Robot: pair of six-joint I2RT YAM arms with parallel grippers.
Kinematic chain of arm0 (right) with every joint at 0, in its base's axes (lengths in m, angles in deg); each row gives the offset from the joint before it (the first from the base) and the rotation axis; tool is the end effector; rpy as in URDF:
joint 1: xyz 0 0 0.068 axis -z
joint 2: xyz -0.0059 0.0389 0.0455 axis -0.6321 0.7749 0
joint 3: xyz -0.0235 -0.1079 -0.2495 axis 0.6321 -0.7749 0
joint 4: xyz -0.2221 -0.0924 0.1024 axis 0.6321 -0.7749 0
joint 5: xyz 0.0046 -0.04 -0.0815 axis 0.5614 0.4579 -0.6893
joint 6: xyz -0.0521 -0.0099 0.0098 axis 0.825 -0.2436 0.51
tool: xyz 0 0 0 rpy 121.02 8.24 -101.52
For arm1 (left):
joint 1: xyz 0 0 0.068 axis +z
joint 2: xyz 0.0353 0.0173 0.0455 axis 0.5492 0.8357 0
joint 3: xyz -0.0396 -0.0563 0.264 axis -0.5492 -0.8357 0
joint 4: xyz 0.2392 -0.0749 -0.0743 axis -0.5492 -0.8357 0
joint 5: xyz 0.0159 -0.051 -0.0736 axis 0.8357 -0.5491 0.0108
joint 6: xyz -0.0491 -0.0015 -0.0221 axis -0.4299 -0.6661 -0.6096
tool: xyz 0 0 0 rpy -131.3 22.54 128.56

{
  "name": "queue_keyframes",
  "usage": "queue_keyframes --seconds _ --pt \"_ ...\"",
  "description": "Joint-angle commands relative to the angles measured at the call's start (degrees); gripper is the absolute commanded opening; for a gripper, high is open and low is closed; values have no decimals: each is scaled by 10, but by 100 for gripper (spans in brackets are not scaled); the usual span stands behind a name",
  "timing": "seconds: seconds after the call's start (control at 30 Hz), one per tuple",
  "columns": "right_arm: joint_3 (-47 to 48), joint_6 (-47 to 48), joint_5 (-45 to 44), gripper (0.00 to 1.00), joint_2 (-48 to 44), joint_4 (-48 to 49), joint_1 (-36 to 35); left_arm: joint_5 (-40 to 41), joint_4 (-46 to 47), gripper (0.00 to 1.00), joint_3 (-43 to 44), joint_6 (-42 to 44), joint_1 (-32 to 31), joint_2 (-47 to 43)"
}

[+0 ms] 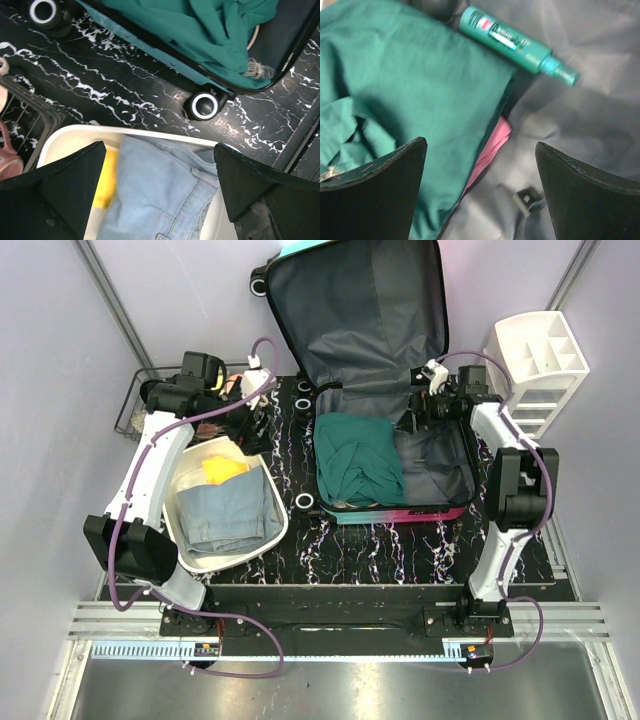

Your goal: Open, take out, and arrange the luggage

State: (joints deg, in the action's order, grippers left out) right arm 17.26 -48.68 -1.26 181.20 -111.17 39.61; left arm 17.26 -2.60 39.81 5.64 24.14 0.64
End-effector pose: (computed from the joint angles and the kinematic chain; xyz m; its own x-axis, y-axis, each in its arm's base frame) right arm 0.4273 0.0217 0.2516 -0.6172 -0.1719 -0.7678 -0.6236 0.7020 0.3441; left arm 0.3096 -0.0708 0.3900 -0.3902 0.5232 -0.7576 0.8312 0.5541 -0.0455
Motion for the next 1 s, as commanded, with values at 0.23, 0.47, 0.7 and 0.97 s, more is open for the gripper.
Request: queue_keyframes --seconds 0.23,0.47,0.7,0.97 --pt "132 -21 112 100 147 74 -60 16 45 96 -11 -46 -23 -6" --pt "125 -21 99 68 157 74 -80 19 54 96 39 -37 -42 28" --pt "-1 35 90 0 0 146 -80 18 112 98 101 -16 -82 96" --pt "-152 100 87 0 -178 219 -101 -87 244 99 136 -10 -91 171"
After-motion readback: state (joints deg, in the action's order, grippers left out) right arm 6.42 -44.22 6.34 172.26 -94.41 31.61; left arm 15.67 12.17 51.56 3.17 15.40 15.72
